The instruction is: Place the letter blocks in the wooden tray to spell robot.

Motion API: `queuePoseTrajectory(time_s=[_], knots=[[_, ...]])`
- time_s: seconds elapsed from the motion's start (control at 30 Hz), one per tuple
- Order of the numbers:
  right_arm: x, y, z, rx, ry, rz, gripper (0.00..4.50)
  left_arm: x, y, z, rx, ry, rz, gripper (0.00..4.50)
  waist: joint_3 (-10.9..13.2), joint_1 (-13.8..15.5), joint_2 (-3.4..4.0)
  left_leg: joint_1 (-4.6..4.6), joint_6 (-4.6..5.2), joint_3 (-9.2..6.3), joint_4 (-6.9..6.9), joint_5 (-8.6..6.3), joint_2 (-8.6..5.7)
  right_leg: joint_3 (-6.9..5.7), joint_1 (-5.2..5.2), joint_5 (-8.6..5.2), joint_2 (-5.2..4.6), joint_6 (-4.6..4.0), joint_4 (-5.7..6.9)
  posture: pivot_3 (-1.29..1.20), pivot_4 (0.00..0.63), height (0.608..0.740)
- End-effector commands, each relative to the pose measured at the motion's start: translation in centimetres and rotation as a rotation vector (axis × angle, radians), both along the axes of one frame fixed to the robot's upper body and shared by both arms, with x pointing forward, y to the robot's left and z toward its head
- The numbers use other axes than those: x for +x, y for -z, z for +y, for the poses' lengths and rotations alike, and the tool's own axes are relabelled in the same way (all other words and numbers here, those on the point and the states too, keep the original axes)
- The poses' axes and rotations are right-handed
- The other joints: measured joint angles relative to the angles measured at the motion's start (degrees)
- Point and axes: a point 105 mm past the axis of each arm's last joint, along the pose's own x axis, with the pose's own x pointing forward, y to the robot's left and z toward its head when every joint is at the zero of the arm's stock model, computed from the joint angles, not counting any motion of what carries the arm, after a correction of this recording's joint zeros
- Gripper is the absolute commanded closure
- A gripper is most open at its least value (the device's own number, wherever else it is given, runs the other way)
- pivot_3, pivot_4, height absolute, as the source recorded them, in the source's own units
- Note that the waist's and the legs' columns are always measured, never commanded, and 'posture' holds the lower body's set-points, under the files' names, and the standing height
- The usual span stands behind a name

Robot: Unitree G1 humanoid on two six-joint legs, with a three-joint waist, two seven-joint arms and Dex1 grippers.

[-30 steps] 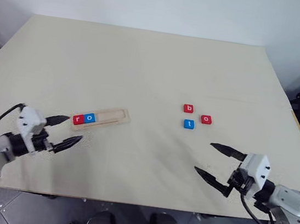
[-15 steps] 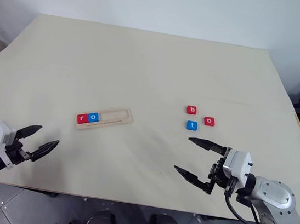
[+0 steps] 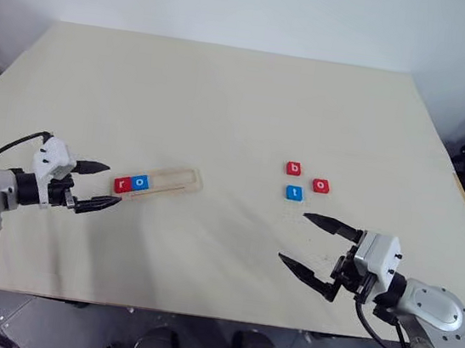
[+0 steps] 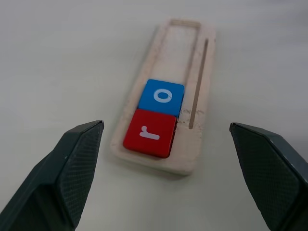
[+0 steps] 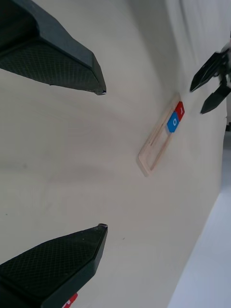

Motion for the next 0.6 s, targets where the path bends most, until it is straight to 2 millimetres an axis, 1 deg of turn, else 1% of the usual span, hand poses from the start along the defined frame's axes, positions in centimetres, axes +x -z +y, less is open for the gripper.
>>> queuePoseTrajectory(time_s=[0.03, 0.1, 0.2, 0.37, 0.6], knots=[[-0.6, -1.1, 0.2, 0.015, 0.001, -0.035, 0.00, 0.5, 0.7, 0.2, 0.045, 0.033, 0.027, 0.04, 0.0, -0.2, -0.01, 0.00, -0.01, 0.13, 0.03, -0.03, 0.04, 0.00, -0.06, 0.01, 0.00, 0.01, 0.01, 0.00, 0.150, 0.740], [-0.7, -1.0, 0.3, 0.016, 0.007, -0.032, 0.00, 1.2, 1.0, 0.1, 0.066, 0.030, 0.021, 0.04, 0.0, -0.3, -0.02, 0.04, -0.01, 0.25, 0.06, -0.05, 0.07, 0.02, -0.10, 0.01, 0.00, 0.02, 0.03, 0.00, 0.150, 0.740], [-1.1, -1.1, 0.6, 0.029, 0.003, -0.025, 0.00, 2.3, 0.9, -0.3, 0.045, 0.015, 0.009, 0.04, 0.0, -0.1, -0.06, 0.06, 0.00, 0.27, 0.09, -0.07, 0.08, 0.02, -0.11, 0.01, 0.00, 0.03, 0.08, 0.00, 0.150, 0.740], [-1.7, -1.1, 1.5, 0.058, -0.026, 0.002, 0.00, 2.4, 2.2, -0.9, 0.063, 0.050, 0.072, 0.04, 0.0, 0.0, -0.07, 0.08, 0.01, 0.28, 0.14, -0.07, 0.08, 0.03, -0.10, 0.01, 0.00, 0.03, 0.16, 0.00, 0.150, 0.740], [-1.5, -1.6, 2.0, 0.099, -0.029, 0.013, 0.00, 2.2, 2.9, -1.5, 0.067, 0.102, 0.141, 0.04, 0.0, 0.1, -0.10, 0.10, 0.05, 0.28, 0.21, -0.10, 0.07, 0.03, -0.10, 0.01, -0.01, 0.03, 0.24, 0.00, 0.150, 0.740]])
